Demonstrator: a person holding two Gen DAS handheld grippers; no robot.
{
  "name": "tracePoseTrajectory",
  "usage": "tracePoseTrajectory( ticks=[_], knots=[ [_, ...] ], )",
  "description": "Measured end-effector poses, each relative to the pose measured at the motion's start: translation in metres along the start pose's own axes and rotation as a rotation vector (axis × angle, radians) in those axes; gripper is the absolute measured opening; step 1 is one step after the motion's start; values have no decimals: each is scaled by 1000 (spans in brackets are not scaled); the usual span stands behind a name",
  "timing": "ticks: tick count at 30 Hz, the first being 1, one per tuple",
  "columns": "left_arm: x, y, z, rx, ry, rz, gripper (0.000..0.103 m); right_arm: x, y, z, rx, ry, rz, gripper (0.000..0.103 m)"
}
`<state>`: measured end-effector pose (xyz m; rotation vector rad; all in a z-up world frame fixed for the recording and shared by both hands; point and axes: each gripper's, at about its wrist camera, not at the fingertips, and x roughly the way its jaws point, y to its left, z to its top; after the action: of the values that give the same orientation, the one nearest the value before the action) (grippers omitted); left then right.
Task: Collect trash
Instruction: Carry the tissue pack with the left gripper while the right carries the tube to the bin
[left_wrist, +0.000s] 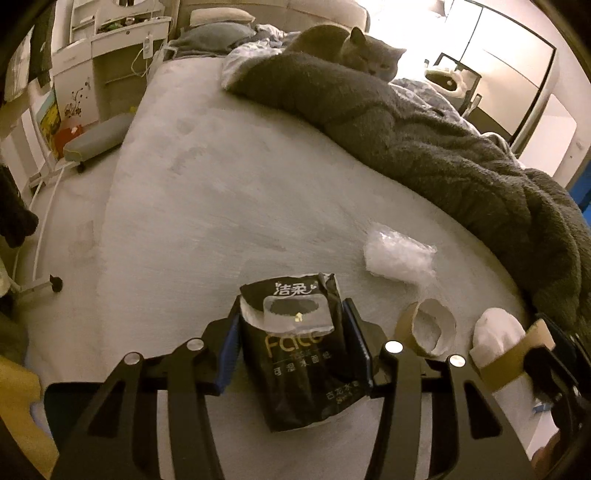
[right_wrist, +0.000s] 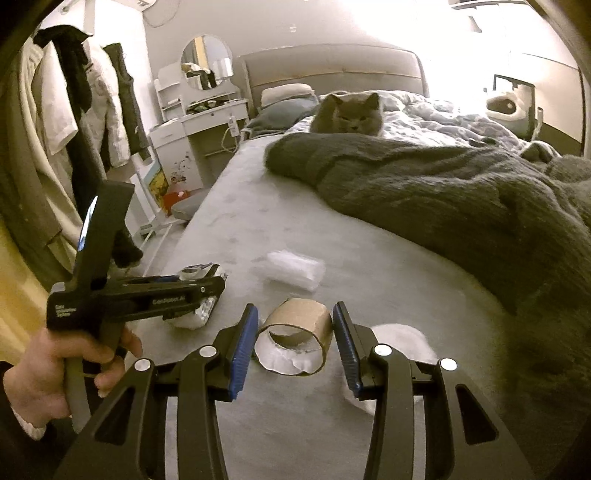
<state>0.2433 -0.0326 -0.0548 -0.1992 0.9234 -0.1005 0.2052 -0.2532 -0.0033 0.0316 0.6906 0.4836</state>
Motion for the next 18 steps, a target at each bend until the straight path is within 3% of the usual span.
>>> tracePoseTrajectory(
  ticks=[18],
  knots=[
    [-42,44,-29,104,6,-79,54,46,49,2,-12,93,67,43]
  ],
)
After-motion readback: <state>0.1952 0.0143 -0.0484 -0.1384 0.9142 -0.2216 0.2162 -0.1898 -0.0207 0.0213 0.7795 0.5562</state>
